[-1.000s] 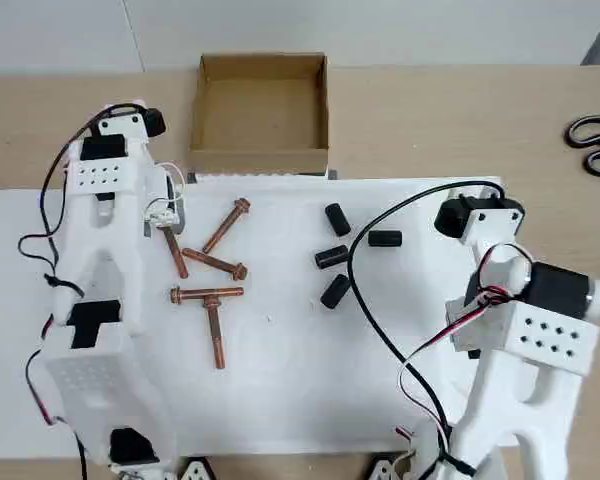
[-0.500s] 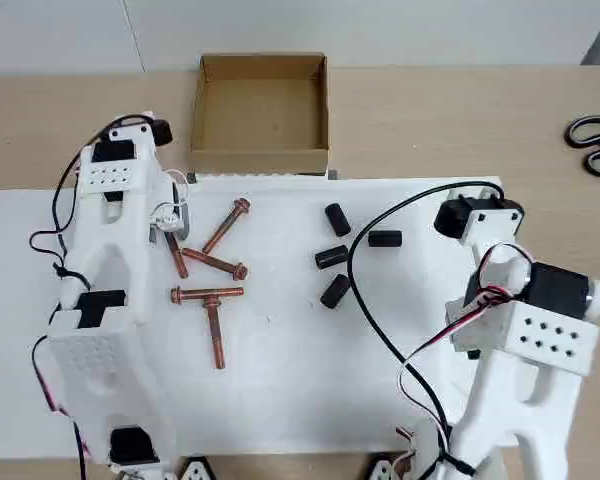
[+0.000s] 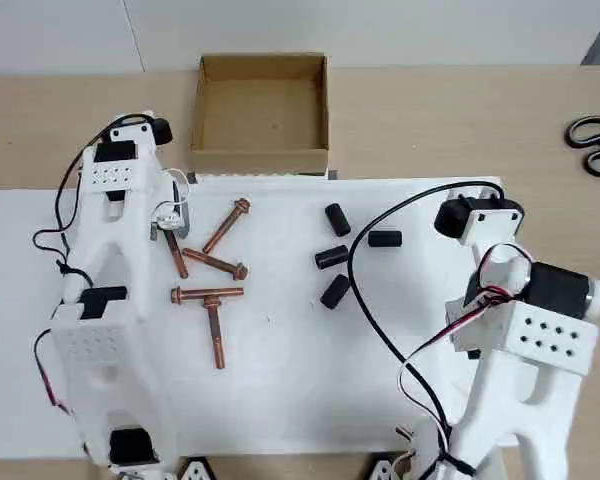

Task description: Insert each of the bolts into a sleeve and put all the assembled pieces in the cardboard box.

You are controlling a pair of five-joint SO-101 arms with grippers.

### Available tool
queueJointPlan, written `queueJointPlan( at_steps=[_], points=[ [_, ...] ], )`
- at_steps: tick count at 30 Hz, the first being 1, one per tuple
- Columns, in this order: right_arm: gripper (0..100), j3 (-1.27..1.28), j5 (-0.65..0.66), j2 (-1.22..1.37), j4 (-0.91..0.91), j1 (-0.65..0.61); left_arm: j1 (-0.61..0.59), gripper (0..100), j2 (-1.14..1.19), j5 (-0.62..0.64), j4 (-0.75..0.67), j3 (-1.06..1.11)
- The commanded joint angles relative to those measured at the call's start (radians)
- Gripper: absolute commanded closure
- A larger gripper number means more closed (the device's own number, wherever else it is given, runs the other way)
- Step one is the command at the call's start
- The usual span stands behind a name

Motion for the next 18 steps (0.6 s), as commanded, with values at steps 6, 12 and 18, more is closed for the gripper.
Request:
queueJointPlan(
  at_steps=[6,12,18],
  points=[
    [99.1,-0.005,-0.008,-0.024,0.004,0.005,-0.006,100,0.008,0.000,-0.021,-0.013],
    [99.1,-0.008,-0.008,-0.027,0.005,0.005,-0.002,100,-0.035,-0.002,0.038,-0.056],
    [99.5,-0.046,-0.011,-0.033,0.021,0.004,0.041,100,-0.187,-0.051,0.192,-0.211]
  ],
)
